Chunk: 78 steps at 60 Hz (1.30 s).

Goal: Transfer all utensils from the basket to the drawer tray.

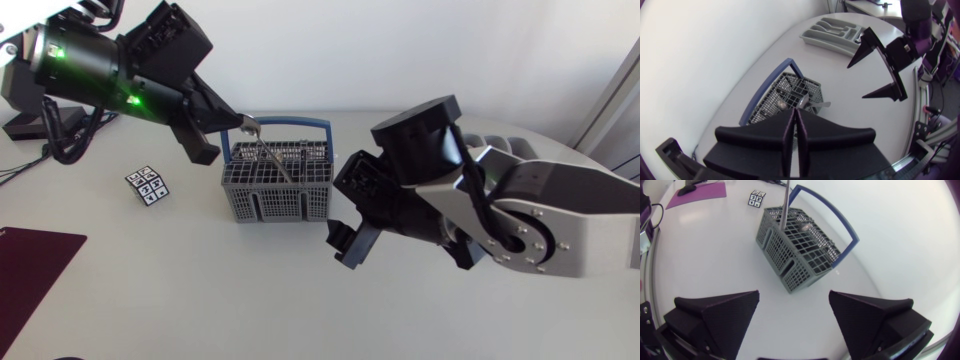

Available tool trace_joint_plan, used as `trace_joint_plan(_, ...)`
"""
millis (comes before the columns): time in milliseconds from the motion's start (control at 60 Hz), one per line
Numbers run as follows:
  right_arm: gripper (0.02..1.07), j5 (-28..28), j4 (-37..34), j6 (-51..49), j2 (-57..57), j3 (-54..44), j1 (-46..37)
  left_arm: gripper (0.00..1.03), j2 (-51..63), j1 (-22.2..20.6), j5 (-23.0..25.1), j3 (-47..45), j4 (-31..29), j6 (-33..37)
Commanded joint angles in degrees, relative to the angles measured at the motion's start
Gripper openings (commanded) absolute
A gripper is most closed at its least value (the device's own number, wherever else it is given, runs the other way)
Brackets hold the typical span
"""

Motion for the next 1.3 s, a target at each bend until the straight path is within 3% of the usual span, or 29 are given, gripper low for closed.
trace_joint_plan(0, 1.02, 1.61, 2.32, 1.29, -0.97, -1.19, 1.88, 0.04, -0.38, -1.59, -0.26, -1.32, -0.42, -8.34)
trace_joint_plan(167, 1.02, 4.16, 5.31, 0.77, -1.41, -1.54, 4.34, 0.04, 2.08, -3.61, -0.08, -1.14, -1.29, -17.21)
trace_joint_plan(317, 0.96, 5.83, 8.21, -0.02, -2.20, -1.98, 4.95, 0.11, 4.71, -6.60, 0.18, -0.61, -3.14, -22.31)
trace_joint_plan(500, 0.91, 6.00, 10.06, -0.90, -2.64, -2.68, 5.65, 0.10, 9.02, -6.95, 3.52, 3.69, -7.10, -28.11)
trace_joint_plan(683, 0.87, 5.92, 11.90, -1.78, -2.91, -3.56, 5.48, 0.09, 9.55, -6.77, 3.96, 6.24, -7.89, -31.01)
trace_joint_plan(817, 0.87, 3.72, 11.99, -1.52, -1.06, -4.79, 5.22, 0.06, 9.90, -5.63, 5.10, 3.87, -7.45, -30.05)
trace_joint_plan(983, 0.91, -0.85, 8.65, -0.73, -0.27, -4.09, 2.49, 0.07, 6.21, -2.20, 5.10, -1.32, -7.27, -21.34)
trace_joint_plan(1117, 0.91, -2.79, 5.14, 0.42, 4.57, 0.13, 2.49, 0.12, 2.60, 1.23, 5.10, -7.38, -4.81, -16.25)
trace_joint_plan(1167, 0.91, -5.86, 2.76, 2.00, 6.76, 2.68, 2.49, 0.18, 2.43, 3.42, 5.10, -10.19, -4.28, -14.66)
trace_joint_plan(1283, 0.91, -10.78, -1.81, 3.05, 11.25, 8.04, 2.67, 0.19, 1.55, 6.76, 5.37, -15.11, -0.94, -13.26)
